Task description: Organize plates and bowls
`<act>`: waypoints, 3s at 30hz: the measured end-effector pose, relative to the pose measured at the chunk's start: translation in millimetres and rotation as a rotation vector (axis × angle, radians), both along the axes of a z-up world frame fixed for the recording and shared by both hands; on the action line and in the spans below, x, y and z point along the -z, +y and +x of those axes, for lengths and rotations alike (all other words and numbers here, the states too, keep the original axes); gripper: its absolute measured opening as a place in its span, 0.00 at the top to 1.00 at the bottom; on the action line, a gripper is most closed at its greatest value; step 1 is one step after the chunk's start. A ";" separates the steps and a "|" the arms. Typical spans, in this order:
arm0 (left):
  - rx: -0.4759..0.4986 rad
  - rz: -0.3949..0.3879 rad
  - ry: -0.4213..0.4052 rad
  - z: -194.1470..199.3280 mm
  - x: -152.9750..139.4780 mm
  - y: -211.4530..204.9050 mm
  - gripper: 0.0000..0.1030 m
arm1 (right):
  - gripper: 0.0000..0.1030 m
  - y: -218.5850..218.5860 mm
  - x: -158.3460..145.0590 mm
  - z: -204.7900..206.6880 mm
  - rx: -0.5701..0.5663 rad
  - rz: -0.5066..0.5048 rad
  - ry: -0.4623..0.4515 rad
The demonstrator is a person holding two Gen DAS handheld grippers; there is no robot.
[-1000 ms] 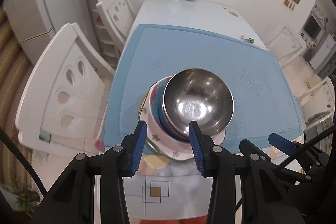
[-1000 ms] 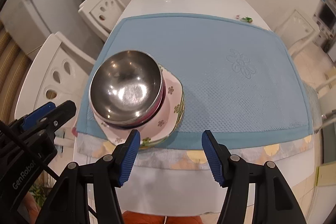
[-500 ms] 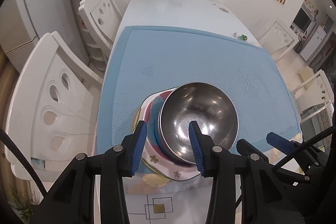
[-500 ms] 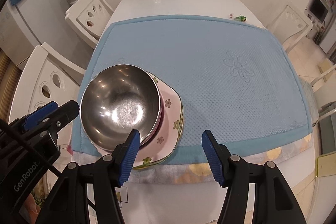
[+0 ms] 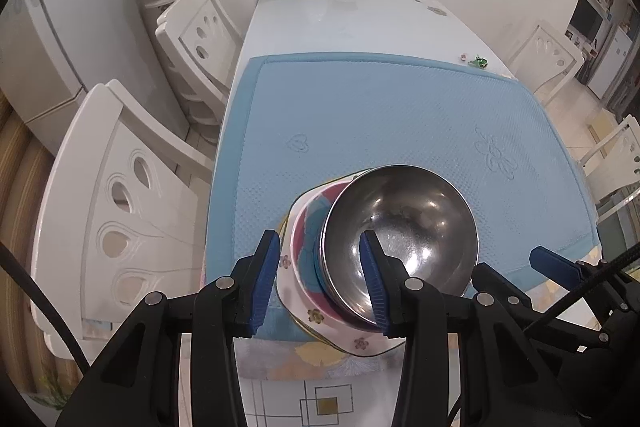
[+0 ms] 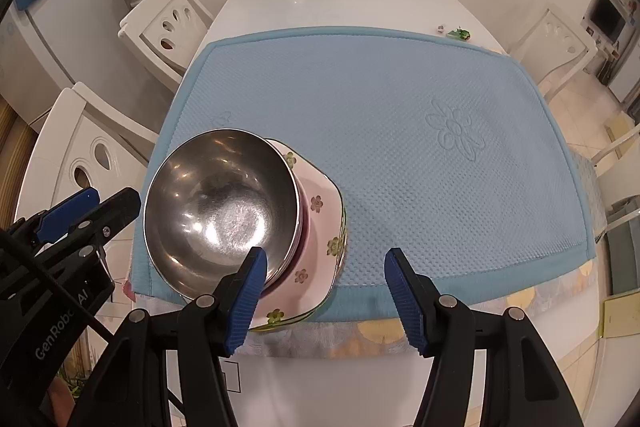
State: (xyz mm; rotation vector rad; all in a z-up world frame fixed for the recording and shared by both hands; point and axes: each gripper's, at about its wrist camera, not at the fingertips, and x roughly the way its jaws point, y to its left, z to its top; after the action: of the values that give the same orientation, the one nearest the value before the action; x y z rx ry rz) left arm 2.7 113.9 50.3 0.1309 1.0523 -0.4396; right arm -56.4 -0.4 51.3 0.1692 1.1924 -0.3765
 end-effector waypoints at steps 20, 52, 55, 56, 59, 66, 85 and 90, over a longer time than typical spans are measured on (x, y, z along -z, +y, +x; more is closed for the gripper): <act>-0.046 0.047 -0.062 3.1 -7.7 3.9 0.41 | 0.43 -0.4 -1.9 -3.3 0.000 -0.002 -0.005; 0.007 0.069 -0.030 17.9 -0.9 -4.1 0.37 | 0.43 -10.9 1.3 9.2 0.032 0.005 -0.001; 0.006 0.073 -0.033 20.9 -1.1 -3.8 0.37 | 0.43 -11.8 1.0 10.7 0.033 0.004 0.000; 0.006 0.073 -0.033 21.9 -1.2 -3.8 0.37 | 0.43 -10.7 1.1 11.5 0.033 0.003 0.000; 0.004 0.077 -0.036 23.5 -1.6 -3.8 0.37 | 0.43 -9.6 1.0 13.8 0.036 -0.007 -0.001; 0.017 0.071 -0.038 31.7 -3.0 -3.5 0.36 | 0.43 -20.9 -10.6 20.2 0.064 -0.086 -0.024; 0.051 0.054 -0.036 40.2 -0.3 -1.1 0.36 | 0.43 -11.3 -11.9 23.5 0.112 -0.117 -0.012; 0.050 0.060 -0.053 36.2 -4.8 -4.4 0.36 | 0.42 -8.8 -12.9 20.0 0.106 -0.105 -0.009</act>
State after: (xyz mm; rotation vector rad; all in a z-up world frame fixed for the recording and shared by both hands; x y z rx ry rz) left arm 38.9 109.5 55.1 0.2215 1.0118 -0.4479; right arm -36.4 -9.2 64.3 0.1429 1.1547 -0.5299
